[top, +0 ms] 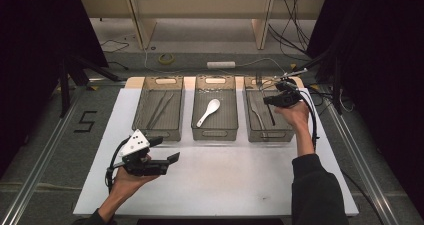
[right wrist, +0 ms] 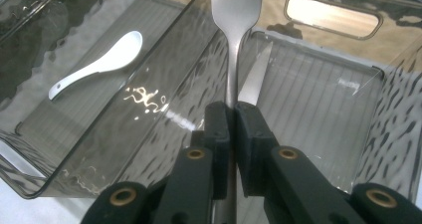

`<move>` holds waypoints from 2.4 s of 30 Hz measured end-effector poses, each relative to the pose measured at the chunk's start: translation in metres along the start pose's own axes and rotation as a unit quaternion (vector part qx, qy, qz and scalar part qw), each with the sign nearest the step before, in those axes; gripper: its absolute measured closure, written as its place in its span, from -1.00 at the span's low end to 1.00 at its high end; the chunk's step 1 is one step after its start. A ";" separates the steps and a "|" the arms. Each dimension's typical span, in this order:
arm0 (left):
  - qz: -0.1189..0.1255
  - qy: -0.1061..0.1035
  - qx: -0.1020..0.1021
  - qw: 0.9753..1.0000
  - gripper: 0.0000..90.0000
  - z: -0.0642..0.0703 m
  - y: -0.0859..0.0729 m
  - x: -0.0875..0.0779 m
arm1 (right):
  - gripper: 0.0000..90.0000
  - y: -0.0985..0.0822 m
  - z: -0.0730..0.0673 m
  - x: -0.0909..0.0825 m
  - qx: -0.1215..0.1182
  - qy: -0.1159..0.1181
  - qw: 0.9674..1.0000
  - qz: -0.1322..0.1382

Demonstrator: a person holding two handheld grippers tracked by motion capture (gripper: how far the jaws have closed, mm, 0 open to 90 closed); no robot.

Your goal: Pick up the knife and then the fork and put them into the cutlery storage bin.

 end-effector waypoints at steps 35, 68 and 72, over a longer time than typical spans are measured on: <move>-0.001 0.000 0.003 1.000 -0.61 0.000 0.000 0.000 | 0.89 -0.033 0.003 0.025 0.003 -0.006 0.998 -0.059; -0.003 -0.001 0.003 1.000 -0.61 0.001 0.000 0.000 | 0.28 -0.031 -0.008 0.019 0.006 0.003 0.998 -0.057; -0.003 -0.001 0.003 1.000 -0.61 0.000 0.000 0.000 | 0.14 -0.028 -0.017 0.014 0.000 0.014 0.999 -0.034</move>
Point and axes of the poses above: each handheld gripper's, and its own axes: x roughly forward along the jaws, y roughly out of its top, z roughly to its right, the point moved 10 cm from there along x, roughly forward along the jaws, and after that the axes turned 5 degrees about y, right-handed, at the moved point
